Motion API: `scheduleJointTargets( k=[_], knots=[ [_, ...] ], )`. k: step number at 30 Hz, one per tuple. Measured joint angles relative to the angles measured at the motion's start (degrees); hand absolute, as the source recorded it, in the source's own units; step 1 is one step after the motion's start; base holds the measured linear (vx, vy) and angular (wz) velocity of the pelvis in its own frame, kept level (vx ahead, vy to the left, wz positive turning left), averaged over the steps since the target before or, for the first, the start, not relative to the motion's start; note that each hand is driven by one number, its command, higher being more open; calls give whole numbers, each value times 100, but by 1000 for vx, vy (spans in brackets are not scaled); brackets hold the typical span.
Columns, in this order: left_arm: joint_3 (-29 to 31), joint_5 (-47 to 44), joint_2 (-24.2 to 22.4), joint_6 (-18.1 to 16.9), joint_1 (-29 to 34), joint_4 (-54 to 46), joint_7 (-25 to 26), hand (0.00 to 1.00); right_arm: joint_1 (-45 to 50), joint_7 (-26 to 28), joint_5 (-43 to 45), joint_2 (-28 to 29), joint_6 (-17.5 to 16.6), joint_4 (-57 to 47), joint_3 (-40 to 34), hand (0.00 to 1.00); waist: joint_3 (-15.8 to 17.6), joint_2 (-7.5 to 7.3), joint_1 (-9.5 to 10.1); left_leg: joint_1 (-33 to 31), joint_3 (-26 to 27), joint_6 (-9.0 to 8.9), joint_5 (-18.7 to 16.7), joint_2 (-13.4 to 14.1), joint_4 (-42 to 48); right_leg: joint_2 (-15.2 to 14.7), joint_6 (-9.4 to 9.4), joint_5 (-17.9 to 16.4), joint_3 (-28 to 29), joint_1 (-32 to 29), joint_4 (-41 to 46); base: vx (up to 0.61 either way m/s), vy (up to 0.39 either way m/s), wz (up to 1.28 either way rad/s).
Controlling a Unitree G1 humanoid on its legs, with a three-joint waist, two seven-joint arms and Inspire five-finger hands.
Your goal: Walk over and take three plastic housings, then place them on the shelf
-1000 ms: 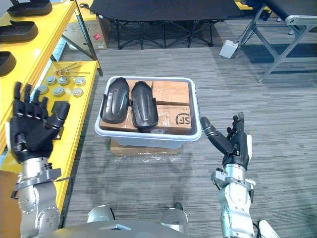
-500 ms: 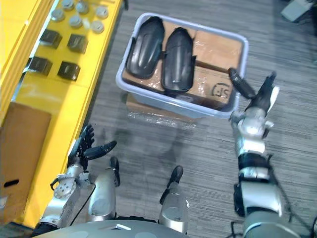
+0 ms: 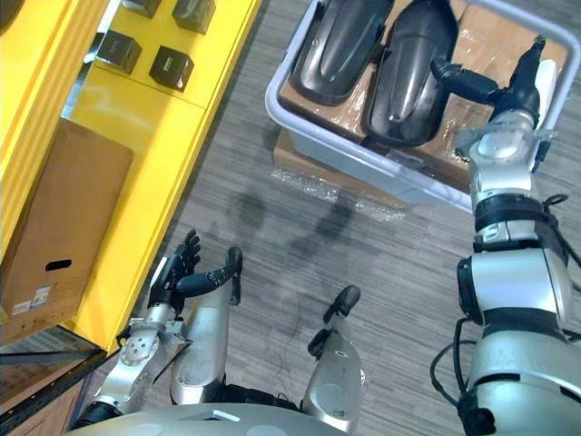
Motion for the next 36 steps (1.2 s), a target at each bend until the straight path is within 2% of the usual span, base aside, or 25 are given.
scheduleJointTargets(
  k=[2,5,7,8,9,14,18,20,23,27,33,36],
  knots=[
    [-121,-31,-61,-3,9,92,-2,100,-109,32,-43,-21,462,278,95,100,29,61,110,-59,-9,18,16,-1,1,-2,0,0,-12,-53,7,-15,2,0],
    [-211,-209,-81,-88,7,98,-1,100,-255,28,-75,-22,913,547,188,100,54,125,202,-121,-20,44,46,-5,-8,-4,-1,-1,-27,-115,15,-12,-2,1],
    [-213,-249,-113,-151,7,105,13,100,-345,-19,-74,-38,1056,582,216,100,61,142,215,-170,-46,47,78,-15,-29,-11,-8,-6,-61,-167,43,-37,-6,6],
    [-233,-268,-151,-154,-2,108,19,100,-478,-32,-62,-117,1199,607,222,100,93,215,227,-175,-69,49,91,-28,-36,-34,-23,-20,-104,-189,117,-58,5,12],
    [-288,-291,-182,-166,-2,106,19,100,-560,-70,-52,-223,1310,613,247,0,115,273,244,-185,-91,58,136,-82,-92,-79,-31,-27,-169,-209,143,-67,13,16],
    [-444,-492,-184,-242,-18,105,38,100,-637,-215,-59,-661,1543,679,318,0,131,364,376,-375,-180,89,321,-206,-252,-190,-63,-53,-300,-432,315,-81,15,16],
    [-445,-537,-181,-241,-17,107,64,100,-634,20,-301,-1001,1588,729,327,0,131,365,378,-384,-211,92,377,-258,-343,-254,-94,-104,-344,-502,445,-52,8,7],
    [-442,-643,-172,-246,-15,107,104,100,-634,161,-740,-1064,1590,793,449,0,130,365,355,-376,-232,77,429,-261,-415,-257,-110,-135,-365,-529,496,-33,-9,4],
    [-438,-645,-172,-260,7,92,99,100,-649,214,-1111,-1090,1676,900,542,0,129,367,348,-359,-249,68,502,-265,-496,-253,-120,-152,-397,-533,502,-12,-22,5],
    [-427,-660,-172,-268,80,-21,63,100,-654,554,-1355,-1030,1687,1065,629,0,127,369,350,-341,-270,64,527,-268,-522,-250,-133,-164,-420,-516,519,-3,-8,3],
    [-362,-660,-82,-283,353,-397,-25,100,-645,516,-1805,-942,1735,1162,650,0,128,367,353,-226,-261,61,536,-234,-534,-255,-204,-207,-462,-468,648,-22,-3,-1],
    [-166,-749,-4,-397,402,-413,-145,100,-642,344,-2038,-904,1455,1117,768,0,148,336,299,47,-201,10,682,-182,-802,-223,-270,-251,-461,-380,685,-57,-50,-7]
  ],
)
